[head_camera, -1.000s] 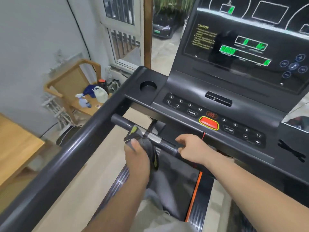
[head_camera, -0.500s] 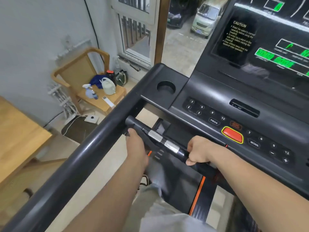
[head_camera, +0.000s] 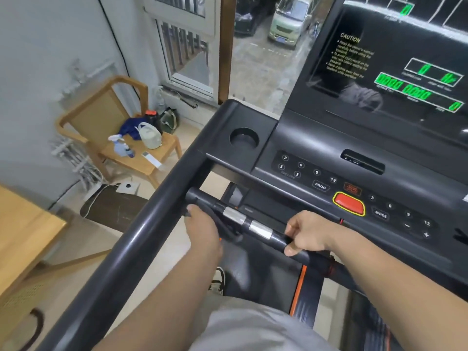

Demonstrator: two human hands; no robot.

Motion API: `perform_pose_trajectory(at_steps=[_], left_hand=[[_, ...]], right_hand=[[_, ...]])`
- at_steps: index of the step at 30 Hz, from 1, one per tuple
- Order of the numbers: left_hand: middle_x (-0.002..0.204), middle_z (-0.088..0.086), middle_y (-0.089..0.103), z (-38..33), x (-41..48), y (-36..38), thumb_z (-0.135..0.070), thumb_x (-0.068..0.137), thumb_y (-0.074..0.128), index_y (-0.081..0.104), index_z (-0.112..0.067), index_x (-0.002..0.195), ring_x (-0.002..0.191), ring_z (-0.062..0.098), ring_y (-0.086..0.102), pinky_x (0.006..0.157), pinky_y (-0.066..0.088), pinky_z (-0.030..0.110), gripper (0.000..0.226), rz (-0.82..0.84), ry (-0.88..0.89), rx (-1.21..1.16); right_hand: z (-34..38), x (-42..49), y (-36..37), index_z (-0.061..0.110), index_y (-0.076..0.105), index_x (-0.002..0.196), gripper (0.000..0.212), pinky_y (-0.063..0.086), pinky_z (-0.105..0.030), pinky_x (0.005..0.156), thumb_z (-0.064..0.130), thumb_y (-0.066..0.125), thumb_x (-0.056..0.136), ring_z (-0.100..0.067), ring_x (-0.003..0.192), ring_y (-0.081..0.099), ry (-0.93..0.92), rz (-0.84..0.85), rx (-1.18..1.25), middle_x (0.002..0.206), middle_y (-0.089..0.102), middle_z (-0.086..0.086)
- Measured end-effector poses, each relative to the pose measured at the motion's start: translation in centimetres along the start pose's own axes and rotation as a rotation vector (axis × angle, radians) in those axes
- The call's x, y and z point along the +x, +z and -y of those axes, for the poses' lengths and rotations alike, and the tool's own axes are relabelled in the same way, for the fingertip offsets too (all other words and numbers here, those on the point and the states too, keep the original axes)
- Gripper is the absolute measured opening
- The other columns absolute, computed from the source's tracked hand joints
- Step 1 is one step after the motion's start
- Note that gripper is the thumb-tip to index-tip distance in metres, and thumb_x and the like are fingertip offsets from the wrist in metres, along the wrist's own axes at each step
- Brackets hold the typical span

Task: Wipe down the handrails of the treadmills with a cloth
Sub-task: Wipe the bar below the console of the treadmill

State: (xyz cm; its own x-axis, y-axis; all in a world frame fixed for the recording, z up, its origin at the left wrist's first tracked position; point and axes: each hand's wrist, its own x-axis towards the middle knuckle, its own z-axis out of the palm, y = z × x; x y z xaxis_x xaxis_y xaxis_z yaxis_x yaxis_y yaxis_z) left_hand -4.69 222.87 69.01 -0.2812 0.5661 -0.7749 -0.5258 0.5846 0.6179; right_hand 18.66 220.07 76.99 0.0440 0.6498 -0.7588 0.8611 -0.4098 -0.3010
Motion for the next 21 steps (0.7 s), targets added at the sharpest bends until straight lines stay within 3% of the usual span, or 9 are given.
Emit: perform_pose_trajectory(at_steps=[4,9,12,15,18,21], left_hand=[[0.155,0.008,0.044,0.3,-1.3,1.0,-0.057,0.103,0.031,0.032,-0.020,0.153,0.137,0.033,0.048,0.118,0.036,0.053,0.062,-0.063,0.092,0.063],[0.168,0.009,0.024,4.0,-5.3,1.6,-0.064,0.104,0.023,0.018,-0.018,0.163,0.152,0.034,0.028,0.124,0.022,0.055,0.074,0.082,-0.074,0.326],[0.161,0.011,0.039,2.9,-4.5,1.0,-0.065,0.103,0.027,0.031,-0.021,0.159,0.146,0.037,0.038,0.121,0.028,0.056,0.071,0.111,-0.120,0.353],[0.134,0.011,0.065,1.3,-1.7,-0.1,-0.068,0.090,0.037,0.056,-0.026,0.134,0.121,0.035,0.062,0.109,0.045,0.056,0.063,0.102,-0.039,0.198],[0.120,0.014,0.070,0.5,-1.1,-0.3,-0.073,0.088,0.036,0.058,-0.033,0.116,0.111,0.040,0.065,0.103,0.048,0.059,0.053,0.041,0.042,0.148],[0.137,0.007,0.059,1.4,-3.8,1.4,-0.063,0.101,0.032,0.044,-0.026,0.140,0.127,0.031,0.056,0.113,0.039,0.051,0.054,0.008,0.099,0.201]], right_hand=[[0.1,0.1,0.1,0.021,0.072,0.088,0.034,0.053,-0.027,0.074,0.025,0.096,0.064,-0.015,0.085,0.069,0.017,-0.003,0.011,0.088,0.073,0.004],[0.3,0.3,-0.1,0.022,0.073,0.092,0.037,0.055,-0.029,0.081,0.025,0.096,0.064,-0.014,0.089,0.069,0.046,0.012,0.008,0.093,0.074,0.005],[0.1,0.6,-0.1,0.022,0.072,0.091,0.038,0.052,-0.025,0.072,0.025,0.097,0.063,-0.012,0.085,0.068,0.056,0.015,0.006,0.090,0.073,0.006],[0.2,1.0,-0.2,0.022,0.072,0.089,0.038,0.047,-0.021,0.065,0.026,0.097,0.061,-0.010,0.080,0.068,0.058,0.015,-0.010,0.086,0.072,0.007],[0.3,1.0,-0.2,0.022,0.072,0.092,0.039,0.047,-0.020,0.065,0.026,0.097,0.062,-0.009,0.080,0.067,0.059,0.014,-0.022,0.088,0.072,0.007],[-0.2,0.7,0.2,0.022,0.072,0.089,0.035,0.050,-0.023,0.070,0.028,0.095,0.064,-0.011,0.081,0.067,0.044,-0.016,0.007,0.086,0.072,0.007]])
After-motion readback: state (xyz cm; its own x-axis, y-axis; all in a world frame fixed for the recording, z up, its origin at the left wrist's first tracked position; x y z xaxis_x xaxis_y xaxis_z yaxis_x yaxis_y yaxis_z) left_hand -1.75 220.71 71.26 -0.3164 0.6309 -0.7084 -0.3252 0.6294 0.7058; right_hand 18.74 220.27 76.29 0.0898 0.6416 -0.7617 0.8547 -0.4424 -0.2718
